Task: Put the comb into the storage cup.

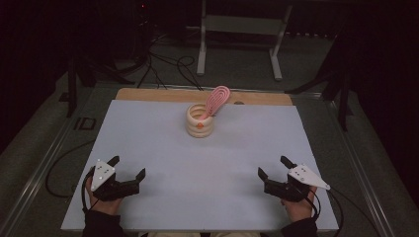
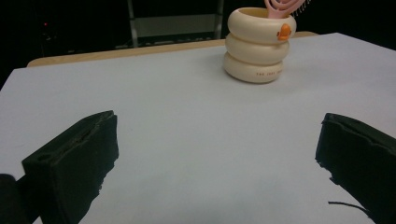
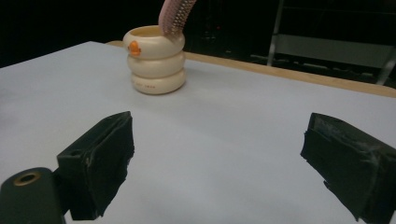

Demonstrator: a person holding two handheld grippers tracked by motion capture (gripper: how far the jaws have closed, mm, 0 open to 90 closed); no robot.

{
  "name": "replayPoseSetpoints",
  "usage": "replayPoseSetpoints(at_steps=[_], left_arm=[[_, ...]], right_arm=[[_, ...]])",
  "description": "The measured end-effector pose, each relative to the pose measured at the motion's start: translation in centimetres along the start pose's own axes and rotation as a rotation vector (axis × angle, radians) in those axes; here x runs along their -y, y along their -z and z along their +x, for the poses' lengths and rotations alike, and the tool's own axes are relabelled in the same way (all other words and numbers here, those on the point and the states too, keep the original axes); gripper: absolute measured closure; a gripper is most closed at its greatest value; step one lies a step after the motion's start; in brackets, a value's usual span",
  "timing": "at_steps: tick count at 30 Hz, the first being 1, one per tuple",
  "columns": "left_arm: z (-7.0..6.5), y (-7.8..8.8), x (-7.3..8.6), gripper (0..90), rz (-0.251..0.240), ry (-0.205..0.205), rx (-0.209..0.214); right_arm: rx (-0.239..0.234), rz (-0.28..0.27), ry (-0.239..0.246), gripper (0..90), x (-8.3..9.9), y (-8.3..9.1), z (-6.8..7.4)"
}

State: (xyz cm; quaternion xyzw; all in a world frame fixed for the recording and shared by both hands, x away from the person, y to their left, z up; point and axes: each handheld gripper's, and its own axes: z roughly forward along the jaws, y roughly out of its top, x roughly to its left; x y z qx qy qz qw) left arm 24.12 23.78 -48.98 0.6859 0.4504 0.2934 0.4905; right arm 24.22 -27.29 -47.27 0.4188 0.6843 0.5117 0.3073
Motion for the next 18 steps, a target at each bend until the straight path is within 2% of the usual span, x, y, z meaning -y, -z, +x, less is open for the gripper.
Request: replayPoseSetpoints(at_steps=[7,18], left_arm=[[0.17,0.1,0.06,0.2,-0.002,0.006,-0.005],[0.06,-0.09,0.15,0.2,0.0,0.0,-0.011]], right_arm=[[0.001,-0.023,0.004,8.8,0.29,0.37,0.1],[-0.007,-0.028,0.003,8.8,0.52,0.37,0.02]])
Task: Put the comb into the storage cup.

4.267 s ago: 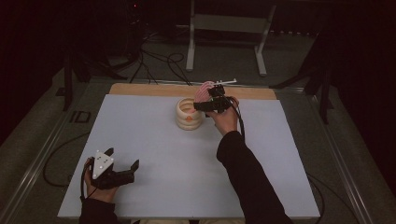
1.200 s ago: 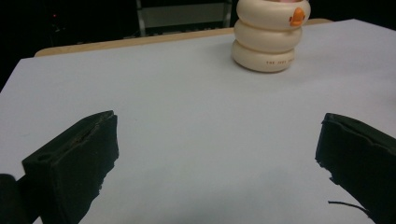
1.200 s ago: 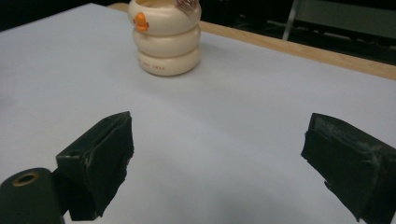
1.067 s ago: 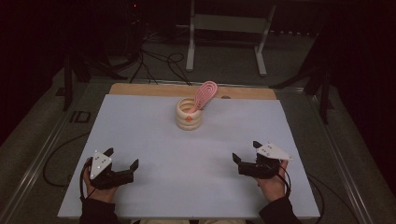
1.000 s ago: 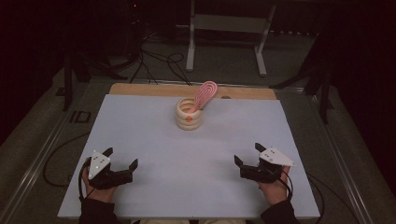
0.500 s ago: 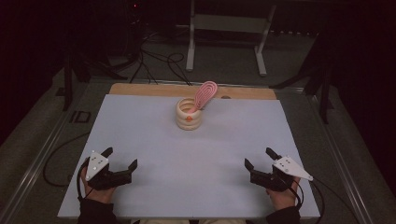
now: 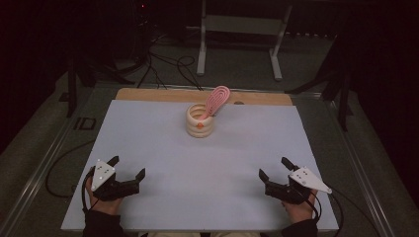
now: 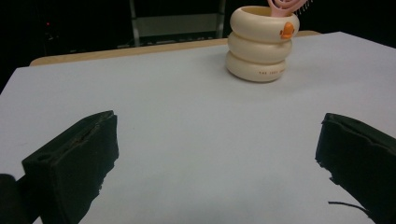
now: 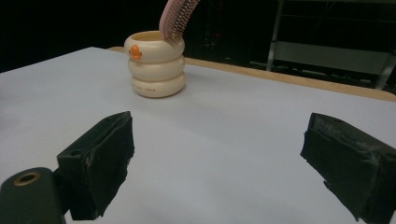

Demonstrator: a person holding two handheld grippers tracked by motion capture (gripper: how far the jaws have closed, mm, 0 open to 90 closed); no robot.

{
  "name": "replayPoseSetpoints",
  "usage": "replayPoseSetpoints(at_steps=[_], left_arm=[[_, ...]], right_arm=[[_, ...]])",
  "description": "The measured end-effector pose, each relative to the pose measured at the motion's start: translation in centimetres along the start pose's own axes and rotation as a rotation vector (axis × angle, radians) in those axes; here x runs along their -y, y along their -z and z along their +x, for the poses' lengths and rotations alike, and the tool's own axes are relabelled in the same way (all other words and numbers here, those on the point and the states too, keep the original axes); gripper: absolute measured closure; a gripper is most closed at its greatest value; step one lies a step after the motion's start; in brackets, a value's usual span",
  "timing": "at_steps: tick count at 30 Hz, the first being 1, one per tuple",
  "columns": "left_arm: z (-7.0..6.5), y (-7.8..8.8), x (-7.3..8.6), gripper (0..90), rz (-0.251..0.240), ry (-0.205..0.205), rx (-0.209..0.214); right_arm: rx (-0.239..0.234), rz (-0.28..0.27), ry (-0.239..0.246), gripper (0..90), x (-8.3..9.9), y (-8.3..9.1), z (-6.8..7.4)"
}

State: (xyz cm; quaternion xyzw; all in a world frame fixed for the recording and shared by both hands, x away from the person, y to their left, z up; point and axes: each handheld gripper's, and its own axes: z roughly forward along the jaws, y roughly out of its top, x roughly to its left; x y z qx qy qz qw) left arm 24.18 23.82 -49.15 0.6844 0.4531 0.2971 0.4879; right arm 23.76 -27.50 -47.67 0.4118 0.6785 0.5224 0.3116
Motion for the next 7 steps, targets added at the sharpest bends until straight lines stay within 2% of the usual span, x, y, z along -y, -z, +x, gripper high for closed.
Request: replayPoseSetpoints(at_steps=[7], left_arm=[[0.14,0.06,0.01,0.2,-0.001,0.005,-0.008]], right_arm=[[0.006,0.007,0.018,8.8,0.09,-0.13,0.23]])
